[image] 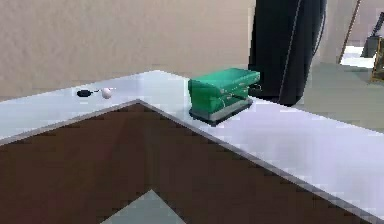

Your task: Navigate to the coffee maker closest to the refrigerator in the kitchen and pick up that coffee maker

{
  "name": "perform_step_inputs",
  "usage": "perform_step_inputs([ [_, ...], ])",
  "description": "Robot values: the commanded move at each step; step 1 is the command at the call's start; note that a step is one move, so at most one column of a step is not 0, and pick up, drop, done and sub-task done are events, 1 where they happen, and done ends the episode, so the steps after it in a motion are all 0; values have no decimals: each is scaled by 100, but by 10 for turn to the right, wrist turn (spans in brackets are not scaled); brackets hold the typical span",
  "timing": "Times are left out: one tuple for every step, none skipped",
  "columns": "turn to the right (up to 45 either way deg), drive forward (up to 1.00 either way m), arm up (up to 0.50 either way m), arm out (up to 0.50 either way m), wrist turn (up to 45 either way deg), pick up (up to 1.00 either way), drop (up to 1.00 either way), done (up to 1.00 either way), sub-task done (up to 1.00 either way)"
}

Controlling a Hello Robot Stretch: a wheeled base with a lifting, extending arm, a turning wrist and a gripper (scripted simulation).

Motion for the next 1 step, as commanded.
perform_step_inputs([
  [-450,0,0,0,0,0,0,0,0],
])
